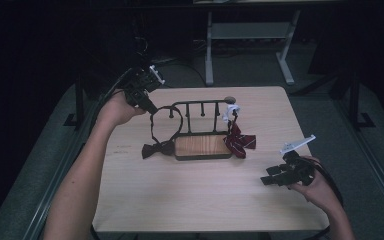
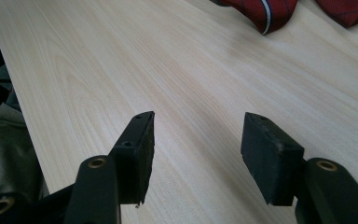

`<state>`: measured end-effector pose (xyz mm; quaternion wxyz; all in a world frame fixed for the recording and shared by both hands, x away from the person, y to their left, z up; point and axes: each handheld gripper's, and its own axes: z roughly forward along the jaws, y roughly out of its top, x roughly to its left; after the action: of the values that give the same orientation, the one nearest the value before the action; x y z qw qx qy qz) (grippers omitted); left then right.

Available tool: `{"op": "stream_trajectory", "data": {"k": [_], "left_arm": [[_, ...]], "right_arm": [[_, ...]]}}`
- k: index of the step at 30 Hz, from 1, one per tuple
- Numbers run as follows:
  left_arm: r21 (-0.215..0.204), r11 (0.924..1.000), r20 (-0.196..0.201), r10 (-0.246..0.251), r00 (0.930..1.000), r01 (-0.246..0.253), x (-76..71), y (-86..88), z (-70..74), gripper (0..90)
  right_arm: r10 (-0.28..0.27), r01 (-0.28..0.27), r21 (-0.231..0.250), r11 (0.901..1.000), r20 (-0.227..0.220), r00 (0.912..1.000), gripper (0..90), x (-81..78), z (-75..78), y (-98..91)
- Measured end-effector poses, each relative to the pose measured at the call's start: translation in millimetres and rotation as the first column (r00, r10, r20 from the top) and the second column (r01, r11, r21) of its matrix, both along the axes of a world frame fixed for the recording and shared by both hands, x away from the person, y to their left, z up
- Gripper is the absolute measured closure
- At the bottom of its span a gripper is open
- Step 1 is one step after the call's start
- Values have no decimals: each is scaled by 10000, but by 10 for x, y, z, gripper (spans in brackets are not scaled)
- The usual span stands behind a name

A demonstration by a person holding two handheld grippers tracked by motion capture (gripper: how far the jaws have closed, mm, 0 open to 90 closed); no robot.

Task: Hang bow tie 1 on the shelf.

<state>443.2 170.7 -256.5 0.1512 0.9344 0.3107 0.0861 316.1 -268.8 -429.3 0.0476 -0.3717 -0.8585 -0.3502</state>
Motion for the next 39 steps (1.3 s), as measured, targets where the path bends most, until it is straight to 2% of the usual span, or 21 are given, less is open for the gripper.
{"op": "stream_trajectory", "data": {"k": [5, 14, 16, 19, 24, 27, 30, 37, 39], "left_arm": [[48, 10000, -2, -35, 10000, 35, -17, 30, 0, 820], [-278, 9996, -121, -79, 9999, 76, -91, 126, -76, 747], [-109, 9999, -170, -114, 9998, 112, -103, 145, -96, 727], [-451, 9989, -113, -92, 9999, 86, -133, 184, -109, 715], [-548, 9985, -56, -86, 9999, 82, -175, 234, -130, 679], [-388, 9992, -6, -81, 10000, 80, -209, 246, -147, 646], [-590, 9982, 26, -116, 9999, 117, -249, 261, -162, 642], [-541, 9982, 74, -244, 9997, 248, -317, 271, -201, 605], [-673, 9974, 62, -253, 9997, 256, -335, 279, -211, 595]], "right_arm": [[-53, 53, -28, 10000, -34, 10000, 443, -3, -3, -9], [-298, 298, -44, 9995, -59, 9995, 431, 20, -24, -52], [-338, 338, -57, 9994, -43, 9994, 428, 21, -27, -57], [-409, 409, -56, 9991, -48, 9992, 424, 22, -30, -61], [-439, 438, -88, 9990, -79, 9990, 422, 26, -40, -66], [-446, 445, -103, 9990, -82, 9990, 421, 26, -43, -64], [-463, 463, -114, 9989, -62, 9989, 421, 25, -31, -68], [-537, 537, -97, 9985, -25, 9986, 421, 22, -25, -89], [-547, 546, -103, 9985, -26, 9985, 421, 21, -24, -91]]}}
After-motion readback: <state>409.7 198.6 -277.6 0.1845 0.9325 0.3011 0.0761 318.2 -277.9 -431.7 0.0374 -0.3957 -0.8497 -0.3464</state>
